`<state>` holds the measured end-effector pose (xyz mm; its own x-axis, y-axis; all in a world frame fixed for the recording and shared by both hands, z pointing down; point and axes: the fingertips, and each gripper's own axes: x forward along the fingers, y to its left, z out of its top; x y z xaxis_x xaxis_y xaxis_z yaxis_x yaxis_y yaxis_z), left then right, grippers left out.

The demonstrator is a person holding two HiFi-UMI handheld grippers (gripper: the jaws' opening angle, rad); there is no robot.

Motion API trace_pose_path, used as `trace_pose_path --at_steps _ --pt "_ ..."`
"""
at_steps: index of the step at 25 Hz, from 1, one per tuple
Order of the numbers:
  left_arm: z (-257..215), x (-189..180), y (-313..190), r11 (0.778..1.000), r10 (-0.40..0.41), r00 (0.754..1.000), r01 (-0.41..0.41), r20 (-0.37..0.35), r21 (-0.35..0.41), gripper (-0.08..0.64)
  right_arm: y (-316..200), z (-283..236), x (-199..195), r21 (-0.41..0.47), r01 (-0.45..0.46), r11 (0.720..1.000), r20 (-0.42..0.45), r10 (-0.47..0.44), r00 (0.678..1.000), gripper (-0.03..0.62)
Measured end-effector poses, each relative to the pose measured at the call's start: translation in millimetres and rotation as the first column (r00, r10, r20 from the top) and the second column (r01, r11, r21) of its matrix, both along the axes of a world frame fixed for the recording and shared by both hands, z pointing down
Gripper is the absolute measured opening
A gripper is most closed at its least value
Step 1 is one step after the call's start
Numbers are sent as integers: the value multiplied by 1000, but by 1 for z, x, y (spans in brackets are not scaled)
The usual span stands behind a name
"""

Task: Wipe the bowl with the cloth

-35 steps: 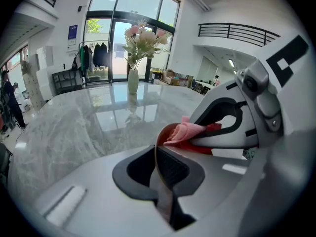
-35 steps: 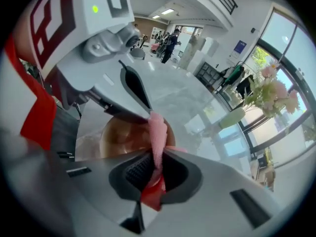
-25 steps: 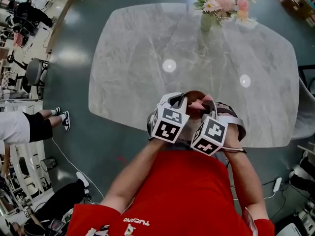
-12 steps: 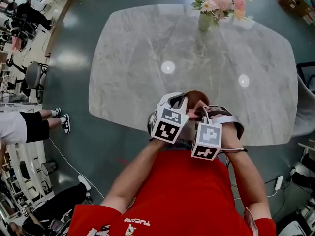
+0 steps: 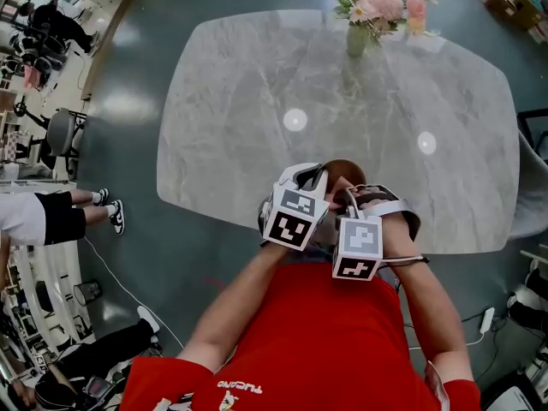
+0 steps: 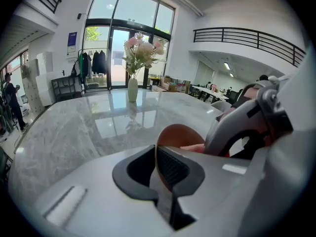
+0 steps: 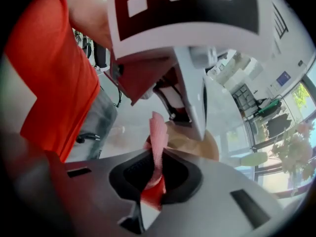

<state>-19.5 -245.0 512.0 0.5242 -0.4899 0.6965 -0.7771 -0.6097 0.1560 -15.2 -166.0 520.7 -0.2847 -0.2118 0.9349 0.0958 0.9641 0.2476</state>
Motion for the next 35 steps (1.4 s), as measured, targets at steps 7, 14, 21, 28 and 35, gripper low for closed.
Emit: trace_pose_path --at_steps 7,14,21,28,35 --pt "1 -1 2 1000 -14 1000 13 -20 -19 18 -5 0 -6 17 10 1000 36 -10 999 23" --pt "-1 3 6 999 -13 999 12 -44 -38 18 -24 -4 -8 82 -56 995 79 49 996 23" --pt "1 1 9 999 -15 999 13 -36 -50 18 -42 -9 -4 124 -177 976 109 164 980 23" --pt "0 6 11 999 -17 999 15 -39 -48 18 -56 -18 8 155 -276 949 139 255 957 23" --pt "4 12 13 998 -11 999 9 -32 -57 18 -51 -16 22 164 -285 944 105 271 957 24"
